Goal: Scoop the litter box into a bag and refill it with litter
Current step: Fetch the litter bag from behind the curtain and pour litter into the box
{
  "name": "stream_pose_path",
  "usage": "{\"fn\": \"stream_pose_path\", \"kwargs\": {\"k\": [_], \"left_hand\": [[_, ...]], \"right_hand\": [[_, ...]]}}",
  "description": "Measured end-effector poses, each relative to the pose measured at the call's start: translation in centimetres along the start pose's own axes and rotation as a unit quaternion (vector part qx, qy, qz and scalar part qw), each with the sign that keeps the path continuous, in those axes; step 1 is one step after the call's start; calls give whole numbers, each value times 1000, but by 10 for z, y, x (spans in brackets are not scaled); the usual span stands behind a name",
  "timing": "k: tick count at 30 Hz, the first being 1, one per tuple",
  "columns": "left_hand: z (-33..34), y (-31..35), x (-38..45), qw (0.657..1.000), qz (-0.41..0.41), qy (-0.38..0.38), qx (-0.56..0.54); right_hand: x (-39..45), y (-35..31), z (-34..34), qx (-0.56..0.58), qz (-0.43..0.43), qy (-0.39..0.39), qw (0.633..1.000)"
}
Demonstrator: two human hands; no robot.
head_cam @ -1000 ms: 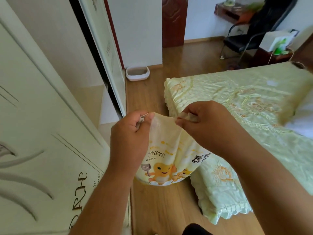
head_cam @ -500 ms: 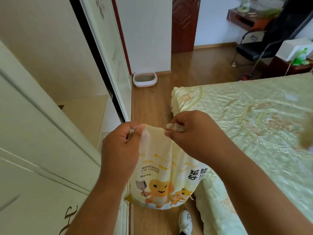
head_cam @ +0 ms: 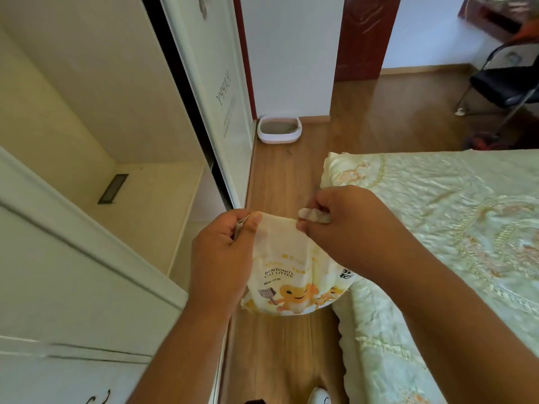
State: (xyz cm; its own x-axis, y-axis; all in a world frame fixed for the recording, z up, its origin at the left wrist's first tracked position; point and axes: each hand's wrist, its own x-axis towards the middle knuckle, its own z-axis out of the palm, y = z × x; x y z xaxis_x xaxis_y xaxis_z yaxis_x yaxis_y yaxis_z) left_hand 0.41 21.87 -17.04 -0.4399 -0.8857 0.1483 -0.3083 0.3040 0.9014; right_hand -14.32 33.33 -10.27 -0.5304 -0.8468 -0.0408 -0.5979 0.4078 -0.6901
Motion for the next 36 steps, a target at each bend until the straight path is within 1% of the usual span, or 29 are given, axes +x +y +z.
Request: {"fn": "stream_pose_path", "kwargs": {"k": [3,7,10,14,20,25,31,36], "left_hand": [[12,5,25,1000,13,1,5],[27,8,68,1000,19,-15,-3],[39,1,107,999,22,-23,-9],[53,-10,164,999,19,-47,-16],[64,-11,249,996,41,-82,-22],[77,-13,305,994,67,-82,-15],[108,-12,377,996,66,-60,2],[144,-2,439,999,49,-21,10]], "right_hand": [[27,7,-9,42,17,6,999],[70,12,-15,13,26,30,999],[105,21,-14,20,39,43,998],[153,23,-10,-13,43,67,997],[222,17,-12,-10,67,85,994],[273,19,-17,-25,72,115,990],[350,35,-33,-21,69,108,991],[429,56,-62,-14,35,72,997]]}}
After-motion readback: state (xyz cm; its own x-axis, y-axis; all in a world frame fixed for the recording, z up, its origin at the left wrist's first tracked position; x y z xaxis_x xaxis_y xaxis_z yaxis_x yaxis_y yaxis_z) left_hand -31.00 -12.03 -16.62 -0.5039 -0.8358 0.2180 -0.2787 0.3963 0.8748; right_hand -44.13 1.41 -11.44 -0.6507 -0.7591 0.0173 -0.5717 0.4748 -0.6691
